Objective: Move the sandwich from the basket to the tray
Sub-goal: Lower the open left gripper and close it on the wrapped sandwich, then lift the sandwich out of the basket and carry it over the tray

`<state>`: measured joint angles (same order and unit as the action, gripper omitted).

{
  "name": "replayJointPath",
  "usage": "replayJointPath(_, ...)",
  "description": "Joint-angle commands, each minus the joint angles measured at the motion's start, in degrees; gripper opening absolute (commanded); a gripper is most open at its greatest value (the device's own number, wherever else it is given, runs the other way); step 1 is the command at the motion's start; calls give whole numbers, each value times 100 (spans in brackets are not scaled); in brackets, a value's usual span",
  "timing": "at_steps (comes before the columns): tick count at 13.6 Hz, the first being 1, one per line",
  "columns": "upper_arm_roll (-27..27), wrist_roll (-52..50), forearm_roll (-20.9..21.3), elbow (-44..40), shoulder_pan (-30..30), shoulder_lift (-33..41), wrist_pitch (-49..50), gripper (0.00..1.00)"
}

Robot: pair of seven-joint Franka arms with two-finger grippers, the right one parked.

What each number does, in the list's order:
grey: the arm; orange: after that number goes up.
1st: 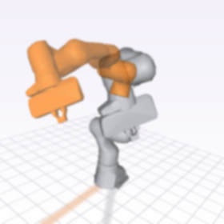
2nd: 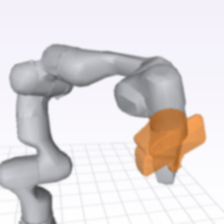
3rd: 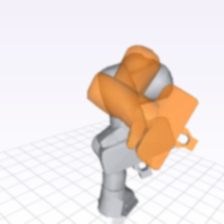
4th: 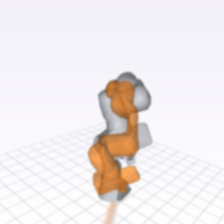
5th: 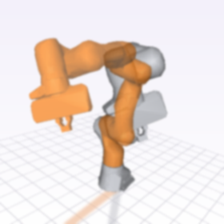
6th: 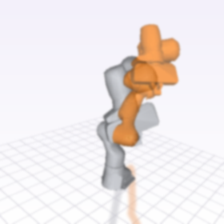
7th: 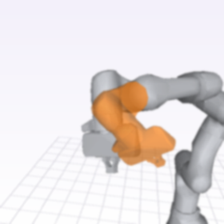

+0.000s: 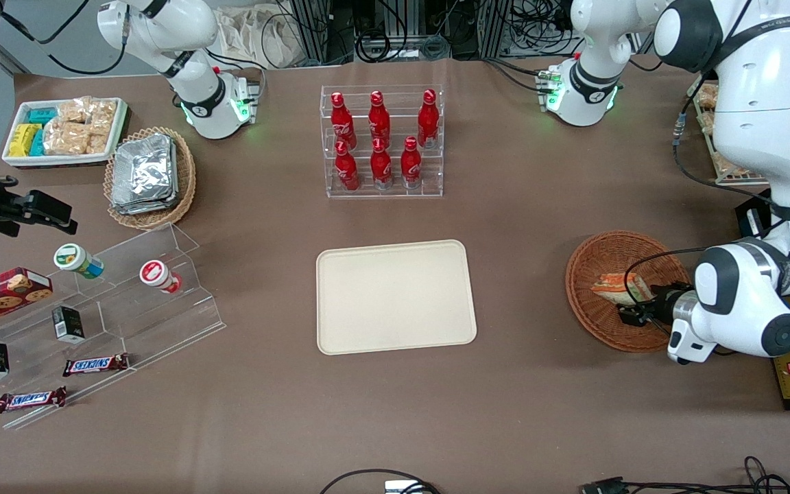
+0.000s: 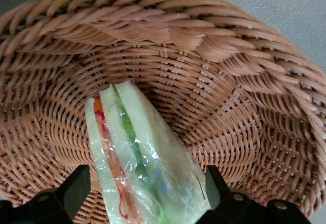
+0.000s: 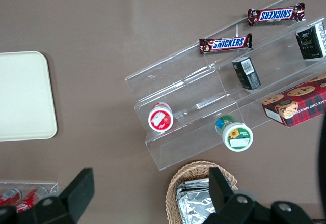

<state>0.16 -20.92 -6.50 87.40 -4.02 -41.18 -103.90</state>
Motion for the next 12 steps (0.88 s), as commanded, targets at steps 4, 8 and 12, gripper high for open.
replayJointPath(4, 10, -62, -132, 146, -2, 92, -69, 52)
replayJointPath(8, 10, -62, -132, 128, -2, 258, 10, 17)
replayJointPath(12, 80, -62, -132, 111, 50, 838, 379, 13)
